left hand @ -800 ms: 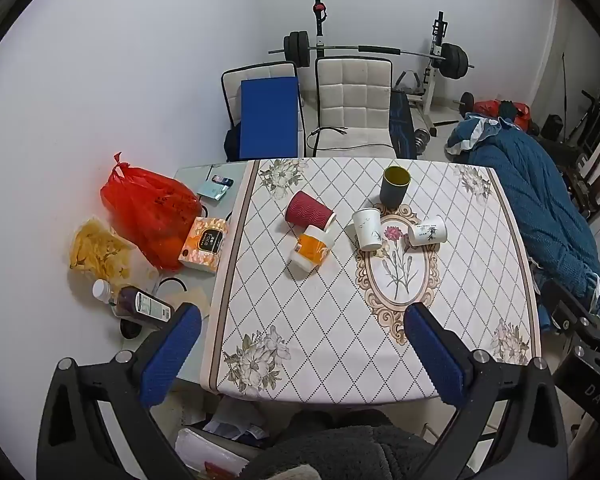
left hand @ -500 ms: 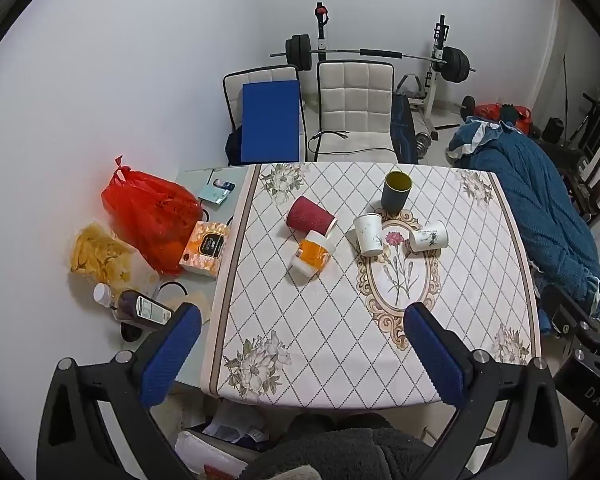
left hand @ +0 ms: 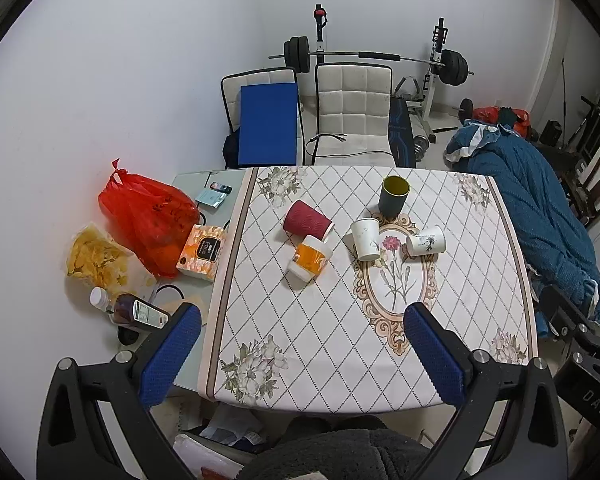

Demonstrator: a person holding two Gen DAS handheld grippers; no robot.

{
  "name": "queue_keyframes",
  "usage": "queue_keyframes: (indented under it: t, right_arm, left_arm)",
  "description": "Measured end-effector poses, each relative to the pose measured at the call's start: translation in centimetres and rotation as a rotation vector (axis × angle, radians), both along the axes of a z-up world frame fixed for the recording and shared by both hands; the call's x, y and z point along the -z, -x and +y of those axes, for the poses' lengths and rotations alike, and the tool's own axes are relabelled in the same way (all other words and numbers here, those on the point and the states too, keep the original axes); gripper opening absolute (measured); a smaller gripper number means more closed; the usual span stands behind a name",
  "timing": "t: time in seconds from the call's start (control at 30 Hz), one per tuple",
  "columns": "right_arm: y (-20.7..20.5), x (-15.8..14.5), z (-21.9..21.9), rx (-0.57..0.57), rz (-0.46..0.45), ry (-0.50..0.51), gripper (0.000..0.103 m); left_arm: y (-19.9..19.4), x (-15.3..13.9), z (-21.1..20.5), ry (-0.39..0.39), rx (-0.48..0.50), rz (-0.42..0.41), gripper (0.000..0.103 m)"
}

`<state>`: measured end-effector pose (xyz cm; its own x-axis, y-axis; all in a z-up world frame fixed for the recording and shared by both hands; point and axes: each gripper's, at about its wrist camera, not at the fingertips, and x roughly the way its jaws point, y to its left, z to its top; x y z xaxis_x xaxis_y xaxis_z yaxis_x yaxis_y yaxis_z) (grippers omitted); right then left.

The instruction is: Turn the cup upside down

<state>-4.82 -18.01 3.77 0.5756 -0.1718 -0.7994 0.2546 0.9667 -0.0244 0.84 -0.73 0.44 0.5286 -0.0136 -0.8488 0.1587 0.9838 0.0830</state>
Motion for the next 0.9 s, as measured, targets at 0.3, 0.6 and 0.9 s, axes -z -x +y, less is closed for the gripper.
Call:
queue_keyframes:
  t: [0.3, 0.6, 0.9]
  right_arm:
    - [-0.63, -0.57, -0.82, 0.001, -0.01, 0.006, 0.103]
    - [-0.25, -0.48, -0.66, -0.001, -0.012, 0.023, 0.103]
    - [-0.31, -0.5, -0.53, -0.001, -0.012, 0.024, 0.103]
  left_arm:
    - [-0.19, -0.35, 0.11, 0.016, 0.0, -0.015, 0.103]
    - [-0.3, -0.2, 0.19, 0.034, 0.002, -0.011, 0.103]
    - [-0.34, -0.12, -0.02, 0.038, 0.005, -0.005, 0.103]
